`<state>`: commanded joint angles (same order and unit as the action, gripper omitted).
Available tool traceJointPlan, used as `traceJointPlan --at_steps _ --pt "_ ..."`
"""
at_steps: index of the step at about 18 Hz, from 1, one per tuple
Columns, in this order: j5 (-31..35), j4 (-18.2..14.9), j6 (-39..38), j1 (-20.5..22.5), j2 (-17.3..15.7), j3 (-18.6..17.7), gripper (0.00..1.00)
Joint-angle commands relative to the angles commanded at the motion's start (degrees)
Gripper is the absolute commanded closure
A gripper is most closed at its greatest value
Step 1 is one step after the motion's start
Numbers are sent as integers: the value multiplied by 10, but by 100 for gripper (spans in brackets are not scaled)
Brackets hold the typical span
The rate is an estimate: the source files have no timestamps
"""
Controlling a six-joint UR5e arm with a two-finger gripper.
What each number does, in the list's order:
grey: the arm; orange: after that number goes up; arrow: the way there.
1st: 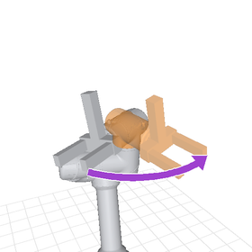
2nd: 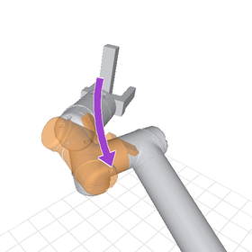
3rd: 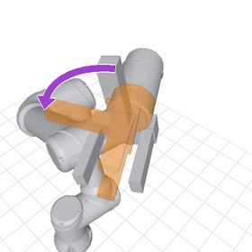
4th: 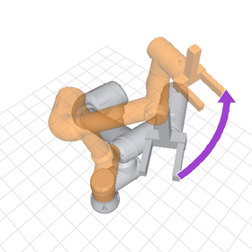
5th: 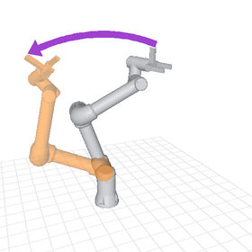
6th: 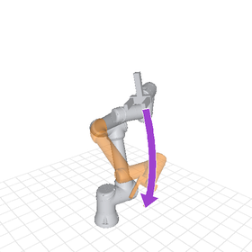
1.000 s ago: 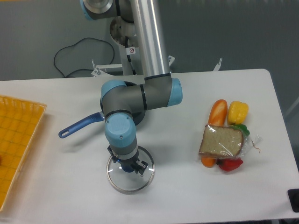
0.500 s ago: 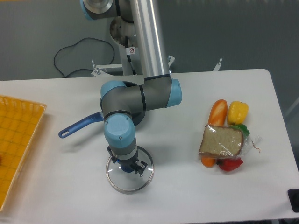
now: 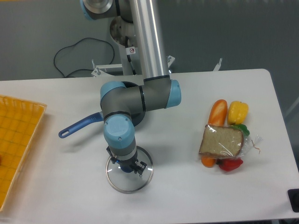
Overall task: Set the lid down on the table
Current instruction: 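Set the lid flat on the table and open the gripper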
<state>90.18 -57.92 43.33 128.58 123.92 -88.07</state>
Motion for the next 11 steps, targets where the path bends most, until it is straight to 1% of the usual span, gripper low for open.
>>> traceJointPlan --at_steps 11 --pt "2 0 0 0 4 0 55"
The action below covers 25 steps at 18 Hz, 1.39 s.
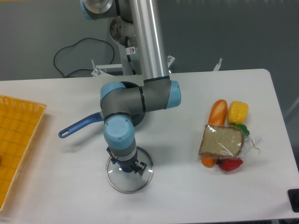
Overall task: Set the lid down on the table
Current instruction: 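Set the lid flat on the table and open the gripper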
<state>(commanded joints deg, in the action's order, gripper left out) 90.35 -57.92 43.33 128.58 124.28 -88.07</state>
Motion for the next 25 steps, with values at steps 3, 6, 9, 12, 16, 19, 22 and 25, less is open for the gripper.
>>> traceJointPlan --at_steps 3,6,9,12,16,19,22,25 --pt "0 0 0 0 0 0 54" --pt "0 0 0 0 0 0 51" --pt "0 0 0 0 0 0 46" --pt "0 0 0 0 0 0 43" --pt "0 0 0 0 0 0 23" --pt "0 0 1 0 0 0 3" --pt "0 0 0 0 0 0 0" --pt "1 0 2 -1 -2 0 0"
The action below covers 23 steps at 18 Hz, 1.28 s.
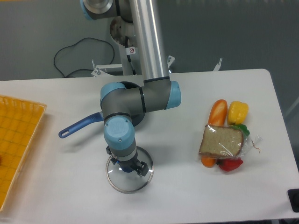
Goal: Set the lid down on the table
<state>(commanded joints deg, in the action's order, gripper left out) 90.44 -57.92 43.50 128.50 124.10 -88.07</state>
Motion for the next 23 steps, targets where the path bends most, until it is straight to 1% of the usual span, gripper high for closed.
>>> traceJointPlan --at_steps 10,13,15,18,20,21,23 --pt "8 -2 6 0 -32 -7 0" --pt "31 -3 17 1 -46 -6 0" --pt "35 -9 50 4 -59 -8 0" --pt "37 -18 139 6 -70 -8 0" --pt "37 -27 168 11 -79 -7 0" --pt "36 -35 177 16 -90 -7 0" --pt "34 -64 214 28 -114 -7 0"
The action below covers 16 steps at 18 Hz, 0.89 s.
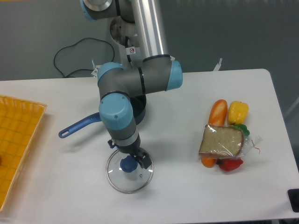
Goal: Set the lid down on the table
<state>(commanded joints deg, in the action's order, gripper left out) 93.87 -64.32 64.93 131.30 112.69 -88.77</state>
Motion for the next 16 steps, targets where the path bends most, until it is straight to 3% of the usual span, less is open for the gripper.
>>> traceJointPlan --at_steps 6,16 --pt "-3 -56 84 31 -34 0 0" --pt "-4 -61 144 74 -45 7 0"
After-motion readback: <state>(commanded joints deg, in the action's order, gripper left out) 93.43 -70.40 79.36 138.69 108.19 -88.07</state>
